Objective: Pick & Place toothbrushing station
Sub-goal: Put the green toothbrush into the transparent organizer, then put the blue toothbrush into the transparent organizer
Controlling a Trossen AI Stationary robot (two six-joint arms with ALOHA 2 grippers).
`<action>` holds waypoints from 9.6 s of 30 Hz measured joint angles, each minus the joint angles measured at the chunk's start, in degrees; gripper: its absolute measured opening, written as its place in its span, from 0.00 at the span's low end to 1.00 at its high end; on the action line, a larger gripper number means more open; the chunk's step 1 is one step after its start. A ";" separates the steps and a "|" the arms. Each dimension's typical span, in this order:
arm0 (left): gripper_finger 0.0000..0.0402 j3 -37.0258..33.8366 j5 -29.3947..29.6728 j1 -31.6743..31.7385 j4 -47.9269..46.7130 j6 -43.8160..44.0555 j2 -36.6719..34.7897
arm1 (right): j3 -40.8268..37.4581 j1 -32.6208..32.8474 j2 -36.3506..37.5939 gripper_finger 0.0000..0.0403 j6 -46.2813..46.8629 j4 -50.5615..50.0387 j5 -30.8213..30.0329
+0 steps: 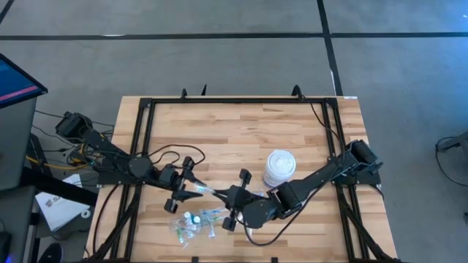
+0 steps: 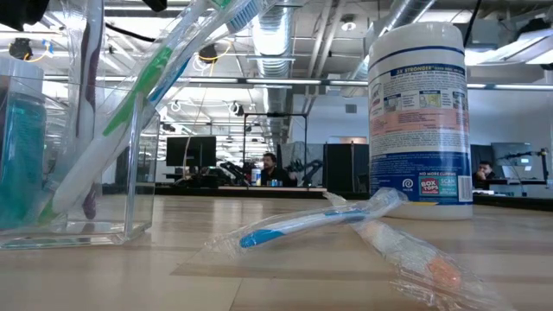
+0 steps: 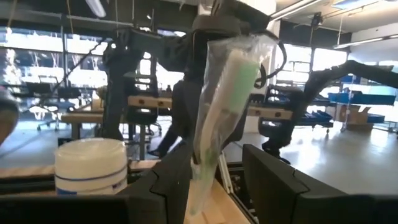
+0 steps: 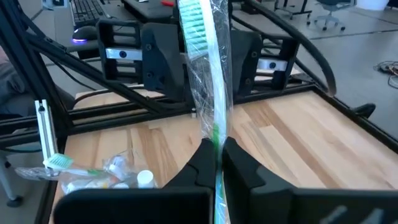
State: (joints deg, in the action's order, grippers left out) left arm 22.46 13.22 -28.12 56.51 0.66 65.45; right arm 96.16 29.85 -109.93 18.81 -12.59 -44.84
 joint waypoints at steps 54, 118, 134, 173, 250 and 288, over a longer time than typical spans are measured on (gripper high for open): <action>0.04 0.00 -3.59 1.11 11.20 -4.98 4.81 | -0.98 -3.99 -0.02 0.08 -5.65 6.63 10.43; 0.02 0.00 4.61 -8.09 -35.30 8.70 -23.32 | -0.98 0.09 0.00 0.14 -3.76 -2.85 10.38; 0.02 0.02 6.06 -9.10 -32.25 8.68 -17.18 | -0.98 0.44 0.00 0.14 -3.74 -2.61 10.38; 0.02 3.54 -7.71 -3.63 -26.29 5.64 7.29 | -0.98 0.44 0.00 0.14 -3.91 -3.68 10.40; 0.52 -2.48 -4.62 -0.76 -30.92 5.76 -10.85 | -1.01 1.53 0.00 0.14 0.12 -18.94 10.74; 0.52 -3.58 -4.49 -0.72 -29.40 5.82 -11.10 | -7.68 2.04 -0.07 0.14 10.80 -40.70 19.66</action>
State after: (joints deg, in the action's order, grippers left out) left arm 18.87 8.73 -28.84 27.11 6.48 54.35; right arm 88.48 31.89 -110.00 29.61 -53.30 -25.18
